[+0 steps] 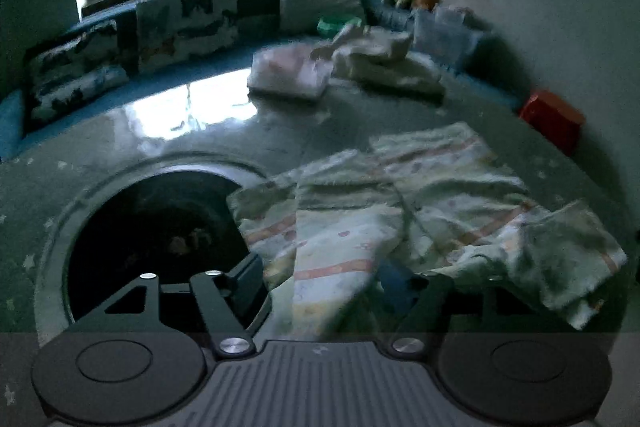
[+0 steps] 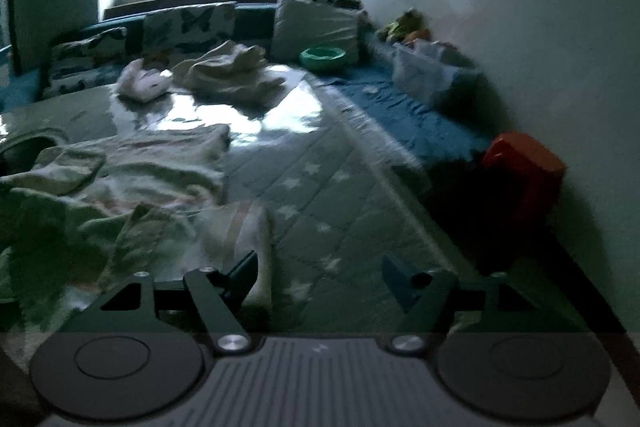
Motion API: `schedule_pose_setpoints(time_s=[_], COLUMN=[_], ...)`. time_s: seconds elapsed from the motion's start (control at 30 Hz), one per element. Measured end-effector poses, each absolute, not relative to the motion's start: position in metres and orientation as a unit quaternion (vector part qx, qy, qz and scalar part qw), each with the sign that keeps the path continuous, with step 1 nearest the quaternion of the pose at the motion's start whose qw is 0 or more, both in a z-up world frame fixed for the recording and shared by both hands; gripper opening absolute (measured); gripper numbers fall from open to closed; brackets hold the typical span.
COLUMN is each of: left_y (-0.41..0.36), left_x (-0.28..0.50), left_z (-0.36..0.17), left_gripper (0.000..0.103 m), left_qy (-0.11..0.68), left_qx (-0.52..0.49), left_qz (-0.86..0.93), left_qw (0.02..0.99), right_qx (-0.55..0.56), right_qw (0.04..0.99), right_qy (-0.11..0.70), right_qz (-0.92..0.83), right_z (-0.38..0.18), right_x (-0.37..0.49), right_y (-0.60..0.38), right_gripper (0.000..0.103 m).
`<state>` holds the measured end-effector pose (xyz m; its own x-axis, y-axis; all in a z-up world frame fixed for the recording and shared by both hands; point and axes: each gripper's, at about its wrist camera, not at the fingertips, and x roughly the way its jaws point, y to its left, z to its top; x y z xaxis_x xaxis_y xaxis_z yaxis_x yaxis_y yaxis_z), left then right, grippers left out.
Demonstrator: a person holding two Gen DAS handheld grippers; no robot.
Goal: Fold clothes
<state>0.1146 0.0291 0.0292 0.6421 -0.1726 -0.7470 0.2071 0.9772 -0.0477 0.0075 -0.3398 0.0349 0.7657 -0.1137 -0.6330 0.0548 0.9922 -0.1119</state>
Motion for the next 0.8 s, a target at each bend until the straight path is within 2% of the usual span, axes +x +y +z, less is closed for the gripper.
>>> schedule_pose_setpoints(time_s=[0.1,0.17,0.23,0.33,0.4,0.8], left_y=[0.026,0.026,0.027,0.034,0.042,0.103], left_x=[0.131,0.138,0.138,0.136,0.132,0.095], left_z=[0.016,0.010,0.008,0.008,0.011,0.013], left_gripper=[0.066,0.058,0.037,0.019,0.012,0.008], left_qy=[0.433,0.442,0.442,0.439,0.433,0.416], left_qx=[0.006,-0.005,-0.010,-0.024,-0.036,-0.071], left_qz=[-0.105,-0.111,-0.118,-0.123,-0.113,-0.027], left_qw=[0.895,0.890,0.889,0.890,0.893,0.906], right_qx=[-0.039,-0.040,-0.039,-0.045,-0.049,-0.072], right_qw=[0.938,0.938,0.938,0.939,0.939,0.917], right_qy=[0.341,0.343,0.344,0.342,0.341,0.370], right_qz=[-0.046,-0.043,-0.033,-0.006,0.016,0.129], right_z=[0.035,0.034,0.032,0.031,0.029,-0.004], right_x=[0.006,0.006,0.008,0.016,0.024,0.085], right_y=[-0.343,-0.342,-0.338,-0.323,-0.311,-0.238], right_gripper=[0.077,0.077,0.078,0.079,0.080,0.082])
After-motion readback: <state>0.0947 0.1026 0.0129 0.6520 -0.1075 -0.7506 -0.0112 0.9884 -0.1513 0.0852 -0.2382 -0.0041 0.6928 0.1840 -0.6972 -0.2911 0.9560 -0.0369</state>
